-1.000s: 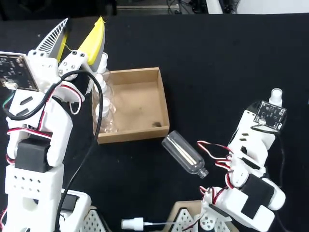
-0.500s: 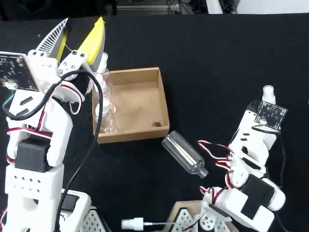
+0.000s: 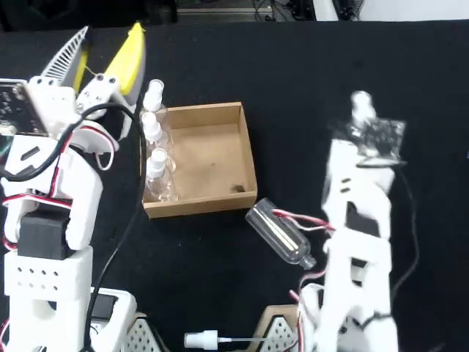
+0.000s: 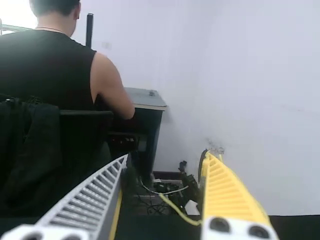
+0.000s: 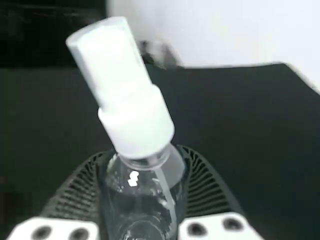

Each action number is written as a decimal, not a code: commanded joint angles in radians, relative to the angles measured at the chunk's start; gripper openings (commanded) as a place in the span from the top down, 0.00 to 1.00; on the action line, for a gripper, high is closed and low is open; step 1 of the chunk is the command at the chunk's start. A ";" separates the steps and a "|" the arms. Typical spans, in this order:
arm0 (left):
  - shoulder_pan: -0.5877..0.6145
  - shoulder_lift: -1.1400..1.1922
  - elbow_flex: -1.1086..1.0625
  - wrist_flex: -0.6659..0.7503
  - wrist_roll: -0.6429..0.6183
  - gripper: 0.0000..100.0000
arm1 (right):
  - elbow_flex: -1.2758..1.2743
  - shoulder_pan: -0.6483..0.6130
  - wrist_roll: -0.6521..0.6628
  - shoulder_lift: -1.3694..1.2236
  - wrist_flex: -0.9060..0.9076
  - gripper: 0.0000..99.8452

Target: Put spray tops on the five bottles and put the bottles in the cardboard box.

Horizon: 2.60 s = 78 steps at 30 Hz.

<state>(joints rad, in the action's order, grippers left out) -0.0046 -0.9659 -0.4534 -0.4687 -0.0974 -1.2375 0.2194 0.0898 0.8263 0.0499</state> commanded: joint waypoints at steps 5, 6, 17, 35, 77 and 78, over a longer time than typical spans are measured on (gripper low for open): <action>0.047 -0.015 0.053 0.018 -0.002 0.78 | 0.163 -0.345 -0.115 0.084 0.094 0.99; 0.047 -0.015 0.053 0.018 -0.002 0.78 | 0.170 -0.381 -0.126 0.056 0.064 0.99; 0.047 -0.015 0.054 0.018 -0.002 0.78 | 0.179 -0.534 -0.133 -0.429 -0.505 0.99; 0.038 -0.015 0.053 0.018 -0.002 0.78 | 0.366 -0.555 -0.126 -0.998 -0.876 0.99; 0.036 -0.015 0.051 0.018 -0.002 0.78 | 0.424 -0.568 -0.049 -1.089 -0.766 0.99; 0.036 -0.015 0.051 0.018 -0.002 0.78 | 0.424 -0.568 -0.049 -1.089 -0.766 0.99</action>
<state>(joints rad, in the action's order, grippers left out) 0.0322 -0.9659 -0.4534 -0.4687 -0.0974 -0.8539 -0.3360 0.0361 -0.2662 -0.7173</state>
